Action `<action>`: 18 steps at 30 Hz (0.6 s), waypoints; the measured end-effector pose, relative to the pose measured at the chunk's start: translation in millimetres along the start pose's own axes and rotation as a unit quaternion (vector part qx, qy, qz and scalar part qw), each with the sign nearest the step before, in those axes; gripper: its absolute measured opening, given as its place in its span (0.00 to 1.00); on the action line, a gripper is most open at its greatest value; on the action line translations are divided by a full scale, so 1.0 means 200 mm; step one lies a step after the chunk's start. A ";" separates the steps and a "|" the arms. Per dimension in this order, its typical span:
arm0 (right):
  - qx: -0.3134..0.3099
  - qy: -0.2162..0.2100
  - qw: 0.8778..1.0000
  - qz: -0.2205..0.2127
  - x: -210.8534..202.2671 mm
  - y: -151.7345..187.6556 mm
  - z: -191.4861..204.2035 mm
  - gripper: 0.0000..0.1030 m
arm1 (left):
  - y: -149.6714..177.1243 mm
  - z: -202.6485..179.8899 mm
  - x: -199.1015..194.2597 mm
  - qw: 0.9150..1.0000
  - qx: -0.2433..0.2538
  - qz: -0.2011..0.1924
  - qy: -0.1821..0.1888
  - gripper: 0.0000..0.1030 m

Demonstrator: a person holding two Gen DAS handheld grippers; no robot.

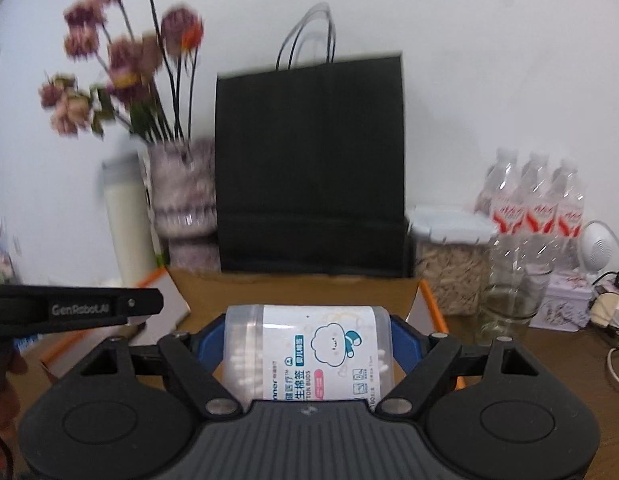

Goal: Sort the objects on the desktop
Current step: 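Carry white cap in left tool and container in right tool over cardboard box, then open left tool to drop cap while right tool releases container into box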

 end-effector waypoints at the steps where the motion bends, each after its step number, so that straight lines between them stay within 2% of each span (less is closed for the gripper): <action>1: -0.004 0.001 1.000 0.009 0.03 0.01 0.00 0.79 | 0.01 0.01 0.04 1.000 -0.003 0.015 0.003 0.28; 11: -0.001 0.000 0.996 0.093 0.21 0.09 -0.03 0.79 | 0.12 0.10 0.24 0.994 -0.039 0.105 0.015 0.28; 16: -0.005 -0.003 0.994 0.112 0.22 0.12 -0.01 0.79 | 0.14 0.08 0.24 0.993 -0.026 0.113 0.014 0.28; 18: -0.009 -0.002 0.993 0.116 0.22 0.13 0.00 0.79 | 0.14 0.07 0.24 0.994 -0.022 0.110 0.007 0.37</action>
Point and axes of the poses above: each gripper's, at about its wrist camera, not at the fingertips, and x roughly the way its jaws point, z to its left, y to its underside, the point moved 3 cm from there along x, roughly the way its jaws point, and after that the axes turned 4 degrees about -y, right-handed, at the moved point
